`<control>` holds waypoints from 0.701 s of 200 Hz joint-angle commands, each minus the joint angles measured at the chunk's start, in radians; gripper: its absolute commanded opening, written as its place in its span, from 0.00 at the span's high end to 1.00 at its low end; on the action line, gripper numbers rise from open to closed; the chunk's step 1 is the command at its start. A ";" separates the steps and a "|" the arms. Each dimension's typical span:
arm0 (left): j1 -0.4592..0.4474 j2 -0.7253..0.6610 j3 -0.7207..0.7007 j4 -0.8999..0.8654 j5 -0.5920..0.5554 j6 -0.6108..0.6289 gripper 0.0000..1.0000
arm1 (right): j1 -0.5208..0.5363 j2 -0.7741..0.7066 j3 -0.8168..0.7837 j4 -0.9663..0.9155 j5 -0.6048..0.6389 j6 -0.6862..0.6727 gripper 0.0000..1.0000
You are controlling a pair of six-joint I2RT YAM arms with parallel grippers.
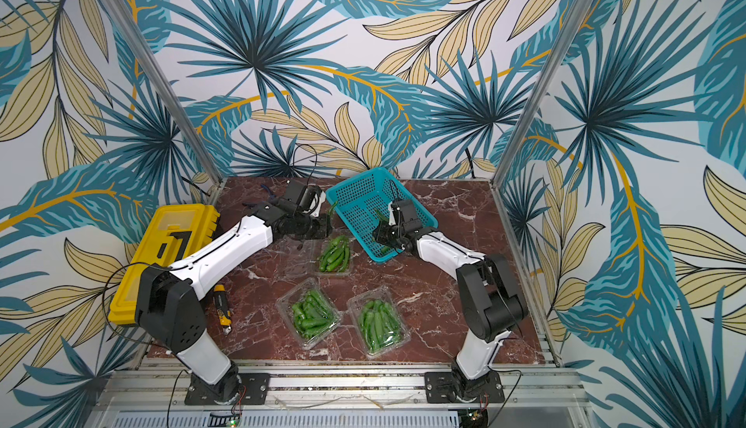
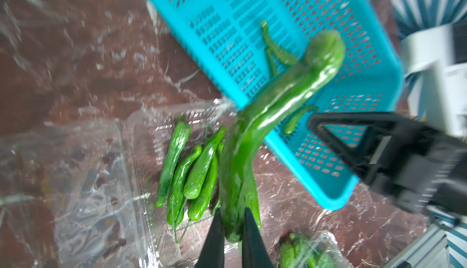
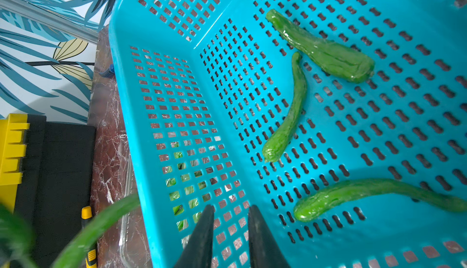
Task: Take small green peppers out of containers
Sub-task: Place the green pepper in the basket.
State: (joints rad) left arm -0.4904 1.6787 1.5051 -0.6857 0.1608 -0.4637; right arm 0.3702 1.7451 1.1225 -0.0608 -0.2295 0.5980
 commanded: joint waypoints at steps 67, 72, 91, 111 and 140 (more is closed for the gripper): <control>-0.001 0.262 0.386 0.233 0.078 -0.008 1.00 | 0.004 -0.065 -0.063 -0.036 0.095 -0.013 0.74; -0.001 0.297 0.425 0.236 0.089 -0.018 1.00 | 0.005 -0.075 -0.069 -0.038 0.100 -0.017 0.74; -0.004 0.443 0.584 0.243 0.110 -0.030 1.00 | 0.005 -0.101 -0.085 -0.052 0.114 -0.032 0.74; -0.005 0.566 0.739 0.243 0.115 -0.042 1.00 | 0.006 -0.116 -0.091 -0.075 0.123 -0.051 0.74; -0.013 0.663 0.839 0.243 0.112 -0.052 1.00 | 0.005 -0.126 -0.102 -0.081 0.135 -0.053 0.74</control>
State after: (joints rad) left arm -0.4938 2.3371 2.2299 -0.4622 0.2550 -0.4969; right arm 0.3702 1.6371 1.0500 -0.1074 -0.1230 0.5667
